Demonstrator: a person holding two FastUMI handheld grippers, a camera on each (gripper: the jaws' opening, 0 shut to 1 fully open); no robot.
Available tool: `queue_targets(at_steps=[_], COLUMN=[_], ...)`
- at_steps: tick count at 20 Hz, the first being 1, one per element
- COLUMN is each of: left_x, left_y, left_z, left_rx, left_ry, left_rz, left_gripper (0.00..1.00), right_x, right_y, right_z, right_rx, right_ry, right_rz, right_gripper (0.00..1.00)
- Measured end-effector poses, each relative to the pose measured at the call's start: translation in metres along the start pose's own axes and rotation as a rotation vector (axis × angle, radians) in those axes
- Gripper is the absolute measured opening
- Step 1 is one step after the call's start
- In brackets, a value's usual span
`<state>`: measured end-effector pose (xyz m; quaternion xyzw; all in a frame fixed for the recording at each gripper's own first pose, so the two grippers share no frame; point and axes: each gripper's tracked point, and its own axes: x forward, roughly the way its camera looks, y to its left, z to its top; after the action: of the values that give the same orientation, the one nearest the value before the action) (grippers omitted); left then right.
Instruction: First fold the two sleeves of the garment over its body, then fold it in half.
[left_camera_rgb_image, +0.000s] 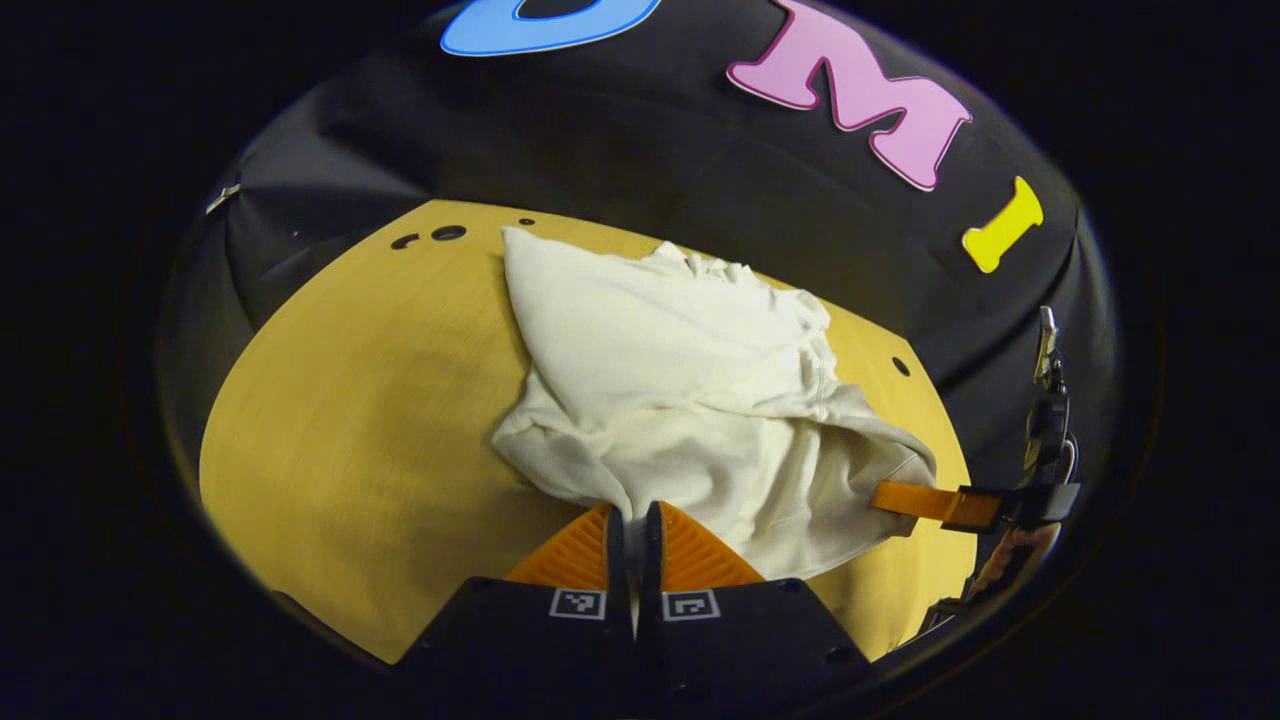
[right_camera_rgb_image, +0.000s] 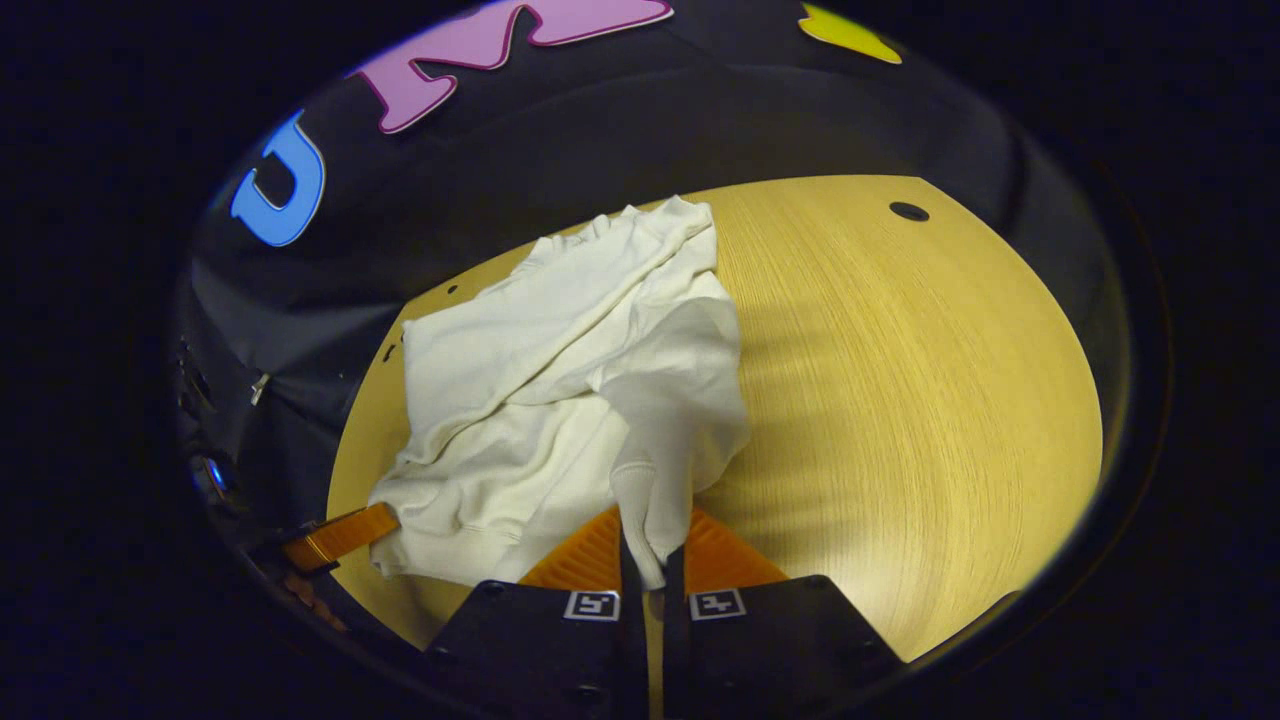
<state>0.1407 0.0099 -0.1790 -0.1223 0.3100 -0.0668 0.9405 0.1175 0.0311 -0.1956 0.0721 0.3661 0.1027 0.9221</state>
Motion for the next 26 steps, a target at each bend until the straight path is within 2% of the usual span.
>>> queue_targets(at_steps=[2, 6, 11, 14, 18, 22, 23, 24, 26], left_x=[-0.003, 0.002, 0.018, 0.032, 0.062, 0.116, 0.129, 0.142, 0.166], left_y=[-0.007, -0.015, -0.026, -0.028, -0.029, -0.006, -0.004, 0.0, 0.01], left_z=[0.026, 0.069, 0.144, 0.184, 0.232, 0.268, 0.274, 0.279, 0.285], left_rx=[-0.002, 0.065, 0.066, 0.038, -0.061, -0.044, -0.043, -0.034, 0.008], left_ry=[-0.034, -0.091, -0.176, -0.209, -0.21, -0.232, -0.242, -0.252, -0.277], left_rz=[-0.027, -0.057, -0.087, -0.104, -0.144, -0.105, -0.105, -0.095, -0.068], left_gripper=[0.06, 0.06, 0.06, 0.06, 0.06, 0.06, 0.01, 0.06, 0.09], right_x=[0.001, 0.0, 0.008, 0.02, 0.049, 0.088, 0.097, 0.107, 0.123], right_y=[0.009, 0.033, 0.057, 0.065, 0.064, 0.058, 0.056, 0.053, 0.052], right_z=[0.021, 0.069, 0.141, 0.182, 0.229, 0.27, 0.275, 0.281, 0.291], right_rx=[-0.047, -0.065, -0.11, -0.101, -0.04, 0.024, 0.029, 0.043, 0.079], right_ry=[-0.025, -0.086, -0.177, -0.221, -0.269, -0.297, -0.302, -0.313, -0.342], right_rz=[0.009, 0.056, 0.087, 0.09, 0.072, 0.044, 0.028, 0.01, -0.01], right_gripper=[0.11, 0.1, 0.1, 0.1, 0.1, 0.1, 0.1, 0.1, 0.1])
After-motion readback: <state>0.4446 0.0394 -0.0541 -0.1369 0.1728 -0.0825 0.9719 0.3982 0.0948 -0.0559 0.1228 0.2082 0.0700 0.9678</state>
